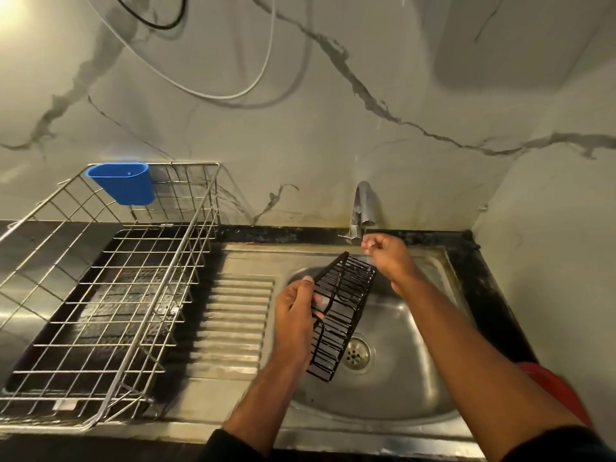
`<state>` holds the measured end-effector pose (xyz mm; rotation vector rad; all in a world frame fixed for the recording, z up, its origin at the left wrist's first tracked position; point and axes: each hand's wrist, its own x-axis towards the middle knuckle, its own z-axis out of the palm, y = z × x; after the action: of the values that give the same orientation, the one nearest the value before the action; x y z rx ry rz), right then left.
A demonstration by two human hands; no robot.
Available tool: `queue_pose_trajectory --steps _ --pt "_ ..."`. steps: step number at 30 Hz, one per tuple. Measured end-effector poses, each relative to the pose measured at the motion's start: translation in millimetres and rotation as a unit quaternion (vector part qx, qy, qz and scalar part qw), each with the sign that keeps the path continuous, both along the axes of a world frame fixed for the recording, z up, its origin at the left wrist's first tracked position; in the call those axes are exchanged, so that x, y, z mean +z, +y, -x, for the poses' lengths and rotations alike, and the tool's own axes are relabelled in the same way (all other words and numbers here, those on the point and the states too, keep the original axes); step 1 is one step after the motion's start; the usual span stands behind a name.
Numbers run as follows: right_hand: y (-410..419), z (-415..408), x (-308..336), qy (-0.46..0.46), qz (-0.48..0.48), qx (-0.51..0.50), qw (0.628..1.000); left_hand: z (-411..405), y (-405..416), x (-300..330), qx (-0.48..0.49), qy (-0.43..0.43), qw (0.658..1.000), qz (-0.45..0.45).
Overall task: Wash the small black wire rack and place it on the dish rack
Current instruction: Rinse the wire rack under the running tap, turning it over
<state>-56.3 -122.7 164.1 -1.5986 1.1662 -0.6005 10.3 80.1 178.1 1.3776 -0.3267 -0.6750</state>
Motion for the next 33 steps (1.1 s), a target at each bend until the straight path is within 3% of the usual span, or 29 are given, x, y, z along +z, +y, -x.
queue_pose_trajectory --steps 4,9,18,25,33 --pt "9.7 21.3 -6.1 0.055 0.026 -0.045 0.997 7.2 -7.9 1.9 -0.002 -0.002 1.000 0.016" --pt "29.5 39.4 -5.9 0.142 0.091 0.001 0.986 9.3 -14.7 -3.1 0.008 -0.040 0.999 0.017" --pt "38.3 45.9 -3.1 0.143 0.076 0.018 0.987 5.7 -16.2 -13.0 0.038 -0.043 0.998 0.037" --pt "39.5 39.8 -11.8 0.056 0.017 0.003 0.998 -2.0 -9.7 -15.0 0.061 -0.059 0.995 0.054" --pt "42.3 35.3 -14.7 0.038 0.009 -0.004 0.999 -1.8 -4.4 -17.7 0.085 -0.069 0.993 0.052"
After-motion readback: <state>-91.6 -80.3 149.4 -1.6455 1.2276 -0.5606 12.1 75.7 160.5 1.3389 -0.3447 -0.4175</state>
